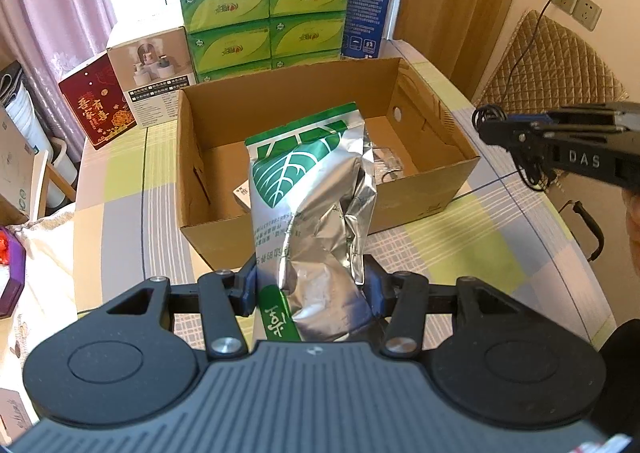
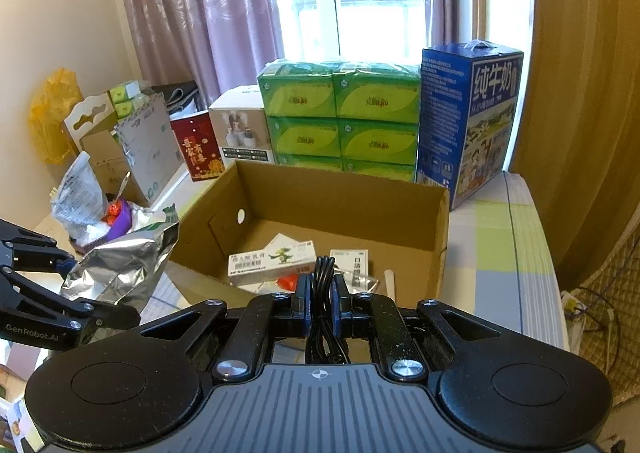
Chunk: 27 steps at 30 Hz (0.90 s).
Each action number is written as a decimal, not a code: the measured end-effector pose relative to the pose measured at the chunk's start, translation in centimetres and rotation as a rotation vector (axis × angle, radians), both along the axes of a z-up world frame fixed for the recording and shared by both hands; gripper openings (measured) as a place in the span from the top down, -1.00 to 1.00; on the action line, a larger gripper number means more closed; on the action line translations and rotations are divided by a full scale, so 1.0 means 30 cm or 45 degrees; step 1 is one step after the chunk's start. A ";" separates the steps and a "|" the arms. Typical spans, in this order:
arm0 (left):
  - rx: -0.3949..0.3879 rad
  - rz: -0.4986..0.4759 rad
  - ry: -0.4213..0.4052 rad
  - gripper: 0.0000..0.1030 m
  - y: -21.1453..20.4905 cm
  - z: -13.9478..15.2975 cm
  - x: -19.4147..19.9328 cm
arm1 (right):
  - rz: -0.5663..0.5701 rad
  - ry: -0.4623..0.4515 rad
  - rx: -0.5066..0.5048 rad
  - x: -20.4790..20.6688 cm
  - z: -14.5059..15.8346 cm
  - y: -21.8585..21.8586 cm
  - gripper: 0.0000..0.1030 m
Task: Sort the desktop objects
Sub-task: 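Carry the foil bag and cable over the cardboard box with both grippers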
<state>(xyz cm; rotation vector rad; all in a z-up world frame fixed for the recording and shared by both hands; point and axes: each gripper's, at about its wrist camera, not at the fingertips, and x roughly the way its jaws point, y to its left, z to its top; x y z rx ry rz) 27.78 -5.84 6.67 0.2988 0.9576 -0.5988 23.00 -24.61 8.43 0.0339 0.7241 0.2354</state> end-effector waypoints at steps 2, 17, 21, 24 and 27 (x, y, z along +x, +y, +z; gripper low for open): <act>0.000 0.006 0.006 0.12 0.003 0.000 0.018 | 0.008 0.002 -0.013 0.019 -0.001 -0.001 0.88; 0.020 0.012 0.068 0.12 -0.030 -0.031 0.157 | 0.013 0.043 -0.048 0.151 -0.020 -0.028 0.87; 0.022 0.011 0.077 0.12 -0.048 -0.043 0.204 | 0.011 0.062 -0.033 0.189 -0.025 -0.038 0.88; 0.031 0.008 0.078 0.12 -0.068 -0.044 0.240 | 0.009 0.075 -0.032 0.221 -0.030 -0.043 0.87; 0.033 0.009 0.085 0.12 -0.088 -0.042 0.276 | 0.012 0.082 -0.050 0.254 -0.034 -0.042 0.88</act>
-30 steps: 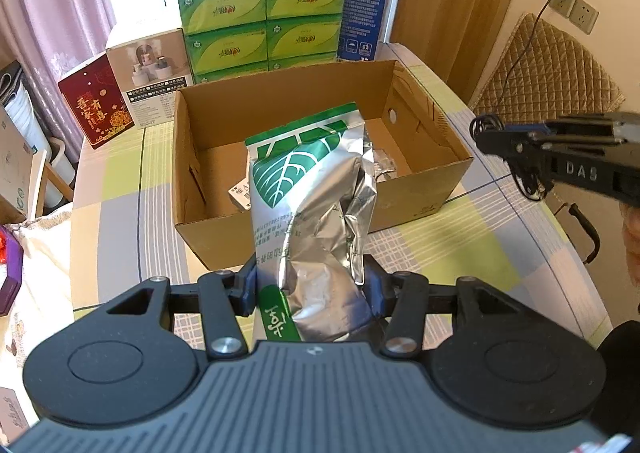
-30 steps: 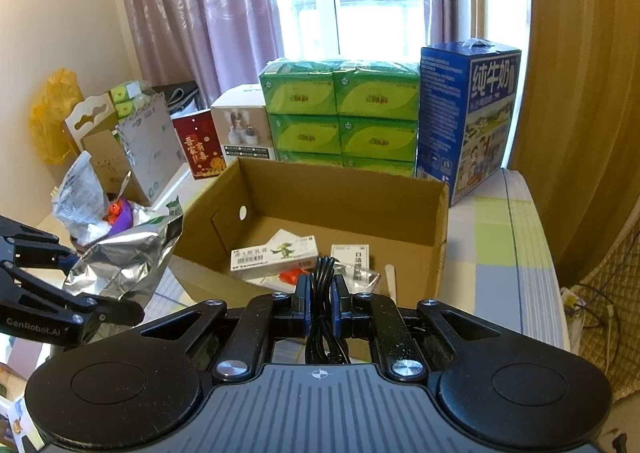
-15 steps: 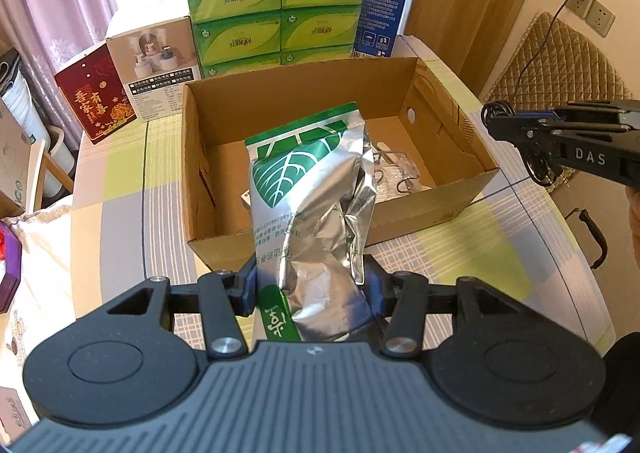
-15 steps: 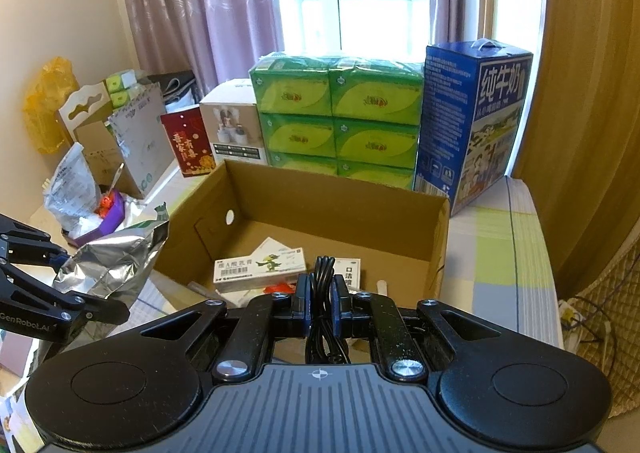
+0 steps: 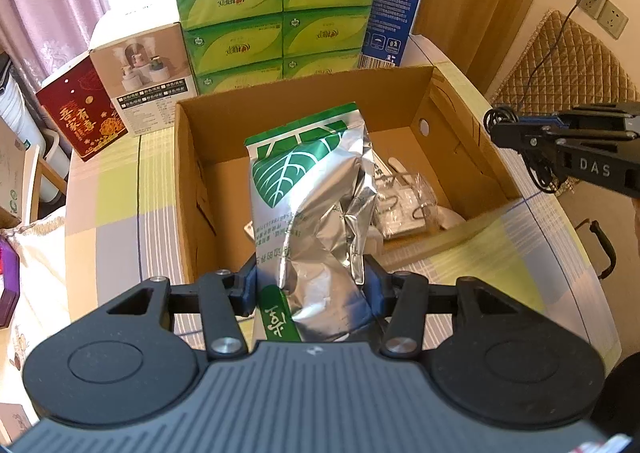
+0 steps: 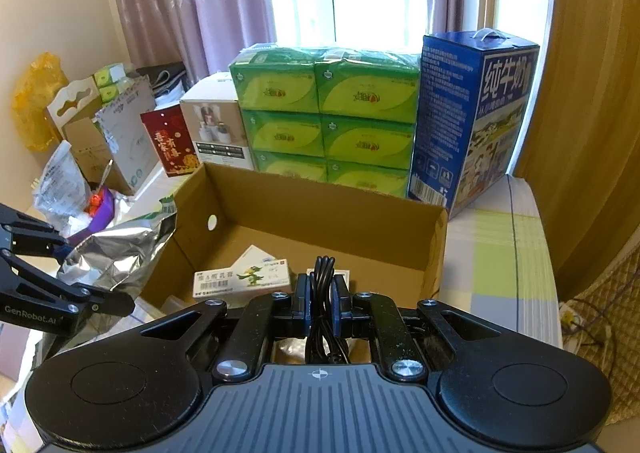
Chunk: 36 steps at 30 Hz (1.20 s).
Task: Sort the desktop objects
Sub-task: 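Carry the foil bag and cable over the cardboard box with both grippers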
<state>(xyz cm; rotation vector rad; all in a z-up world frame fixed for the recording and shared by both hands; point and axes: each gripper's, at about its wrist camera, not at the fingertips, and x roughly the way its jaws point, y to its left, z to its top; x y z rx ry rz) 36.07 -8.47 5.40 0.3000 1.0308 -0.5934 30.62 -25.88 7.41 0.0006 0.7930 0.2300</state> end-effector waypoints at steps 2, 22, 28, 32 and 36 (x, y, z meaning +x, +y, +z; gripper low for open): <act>0.007 -0.003 0.004 0.12 -0.014 0.000 0.023 | 0.004 0.002 -0.012 0.021 -0.002 -0.001 0.87; 0.106 0.012 0.034 0.12 -0.087 -0.090 0.177 | -0.016 0.084 -0.046 0.167 -0.065 -0.032 0.87; 0.115 0.033 0.032 0.12 -0.086 -0.106 0.213 | -0.009 0.086 -0.056 0.186 -0.076 -0.023 0.87; 0.120 0.036 0.033 0.12 -0.093 -0.113 0.232 | -0.008 0.089 -0.057 0.196 -0.080 -0.017 0.87; 0.121 0.040 0.035 0.12 -0.102 -0.122 0.247 | -0.007 0.089 -0.060 0.202 -0.082 -0.014 0.87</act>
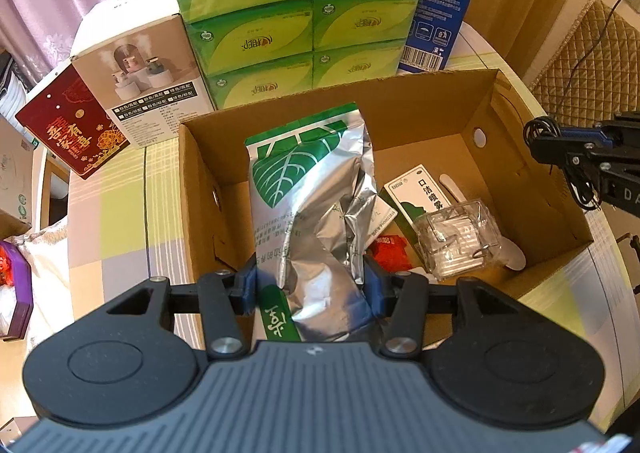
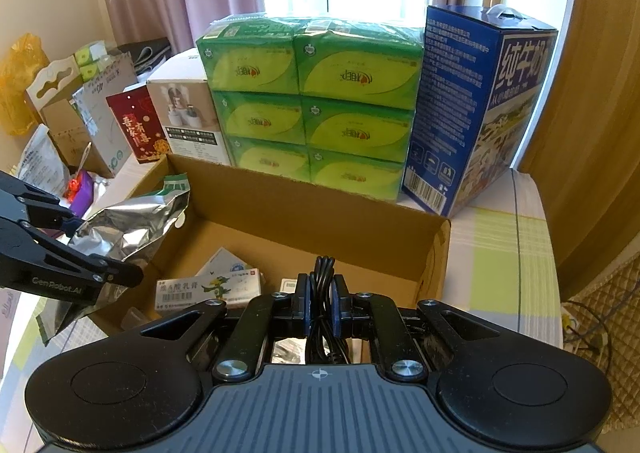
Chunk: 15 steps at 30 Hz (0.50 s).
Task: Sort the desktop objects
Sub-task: 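Carry the foil bag and cable over the cardboard box with both grippers, then lower both items into the cardboard box and open both grippers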
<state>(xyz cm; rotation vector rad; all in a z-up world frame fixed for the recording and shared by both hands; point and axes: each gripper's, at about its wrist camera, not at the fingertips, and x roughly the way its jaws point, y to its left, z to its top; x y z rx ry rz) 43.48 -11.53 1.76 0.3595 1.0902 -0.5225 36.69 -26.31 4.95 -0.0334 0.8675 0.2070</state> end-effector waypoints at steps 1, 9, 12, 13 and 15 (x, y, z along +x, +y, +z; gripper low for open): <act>0.001 0.001 0.001 0.12 -0.002 -0.003 0.005 | -0.001 0.001 0.000 0.004 -0.001 0.000 0.87; -0.018 0.021 0.007 0.12 -0.012 -0.026 0.035 | -0.018 0.008 -0.001 0.029 -0.005 -0.005 0.87; -0.019 0.030 0.005 0.12 -0.013 -0.032 0.041 | -0.022 0.012 0.002 0.036 -0.007 -0.008 0.87; -0.021 0.031 0.002 0.12 -0.016 -0.034 0.044 | -0.023 0.013 0.003 0.039 -0.007 -0.009 0.87; -0.027 0.034 0.001 0.11 -0.018 -0.039 0.052 | -0.025 0.015 0.005 0.043 -0.009 -0.010 0.87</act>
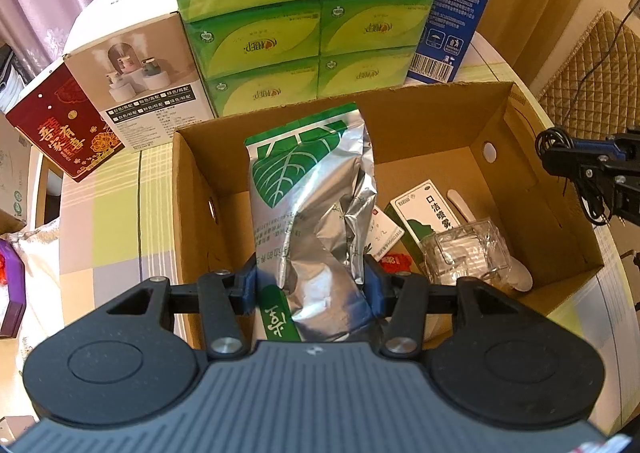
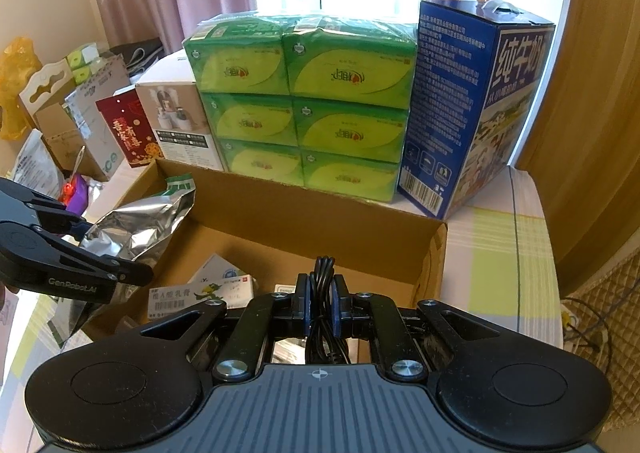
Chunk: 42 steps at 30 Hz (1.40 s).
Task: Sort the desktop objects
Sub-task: 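Lower both items into the cardboard box and open both grippers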
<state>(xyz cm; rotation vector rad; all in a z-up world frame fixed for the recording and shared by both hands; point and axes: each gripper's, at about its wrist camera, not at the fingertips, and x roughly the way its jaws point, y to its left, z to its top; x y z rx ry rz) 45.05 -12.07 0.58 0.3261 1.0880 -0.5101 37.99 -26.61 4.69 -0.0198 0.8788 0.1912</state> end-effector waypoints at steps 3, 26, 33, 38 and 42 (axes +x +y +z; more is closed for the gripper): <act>0.000 -0.003 -0.025 -0.03 -0.006 -0.001 0.005 | -0.007 0.004 0.005 0.007 -0.002 0.000 0.87; -0.004 0.010 -0.038 -0.15 0.037 0.035 -0.026 | -0.039 0.040 0.035 0.018 -0.007 -0.004 0.87; -0.004 0.002 -0.037 -0.17 0.036 0.031 -0.031 | -0.044 0.056 0.021 0.019 -0.012 -0.007 0.87; 0.003 0.000 -0.033 -0.19 0.034 0.022 -0.038 | -0.046 0.068 0.018 0.020 -0.020 -0.008 0.87; 0.010 0.001 -0.033 -0.20 0.036 0.017 -0.037 | -0.053 0.072 0.023 0.023 -0.027 -0.010 0.87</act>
